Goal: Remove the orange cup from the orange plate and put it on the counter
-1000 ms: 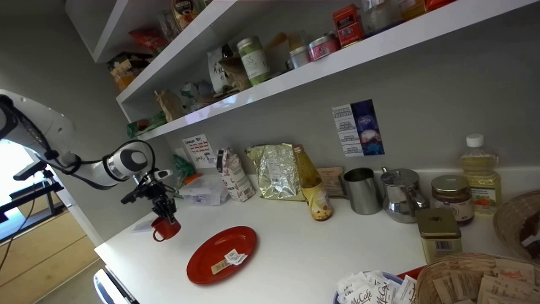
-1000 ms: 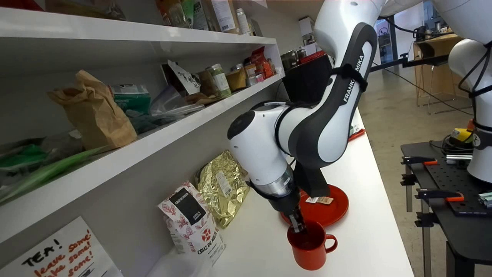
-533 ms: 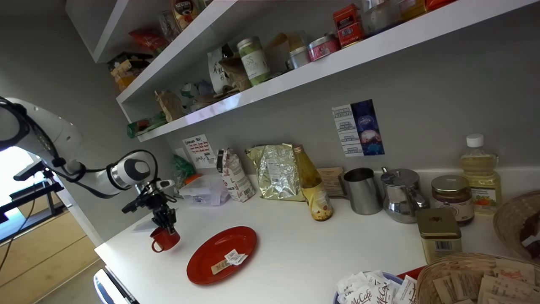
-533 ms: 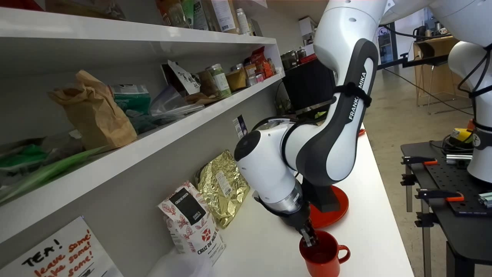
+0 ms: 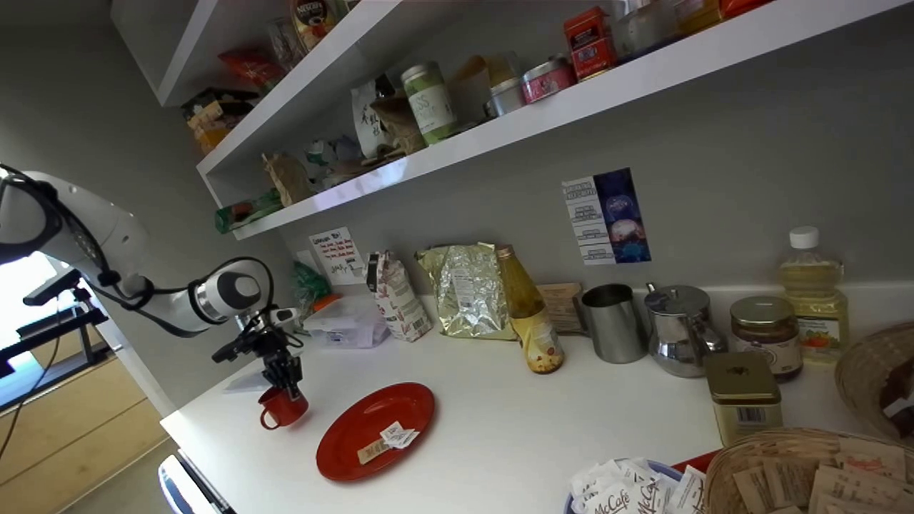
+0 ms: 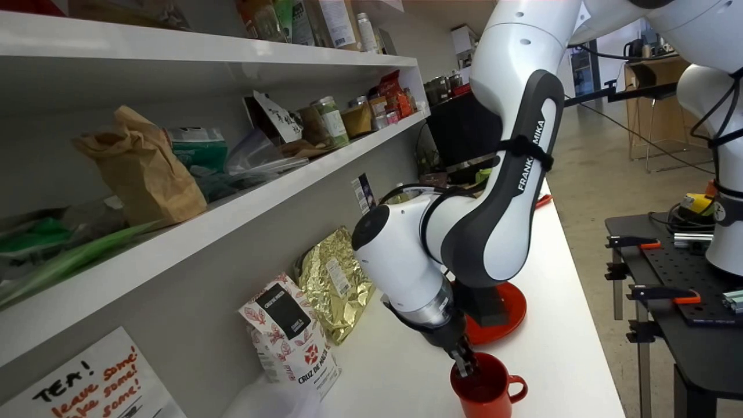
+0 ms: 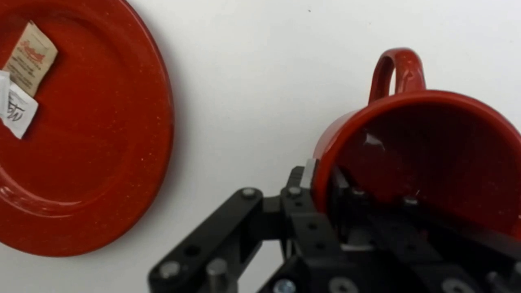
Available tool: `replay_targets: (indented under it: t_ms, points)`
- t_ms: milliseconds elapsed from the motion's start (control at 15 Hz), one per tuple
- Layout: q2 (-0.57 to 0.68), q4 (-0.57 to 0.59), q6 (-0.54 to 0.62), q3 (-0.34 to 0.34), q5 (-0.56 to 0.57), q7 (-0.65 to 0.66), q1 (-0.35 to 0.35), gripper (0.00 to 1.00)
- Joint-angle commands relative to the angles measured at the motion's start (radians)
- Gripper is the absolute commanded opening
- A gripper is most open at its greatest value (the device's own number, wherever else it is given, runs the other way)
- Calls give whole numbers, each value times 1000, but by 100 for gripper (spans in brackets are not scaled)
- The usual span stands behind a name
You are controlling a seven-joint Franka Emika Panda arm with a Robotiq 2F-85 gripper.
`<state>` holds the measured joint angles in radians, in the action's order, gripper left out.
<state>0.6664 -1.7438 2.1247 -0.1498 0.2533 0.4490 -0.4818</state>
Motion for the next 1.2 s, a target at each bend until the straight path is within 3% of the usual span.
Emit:
replay_targets:
  t_ms: [0,600,733,1133]
  points:
    - [35,55,-10,10,-46,-1,8,2]
    - [111,84,19,4,-146,-16,23,2]
    - [81,55,14,16,-132,-7,11,7]
    - [89,69,14,16,-139,-7,11,7]
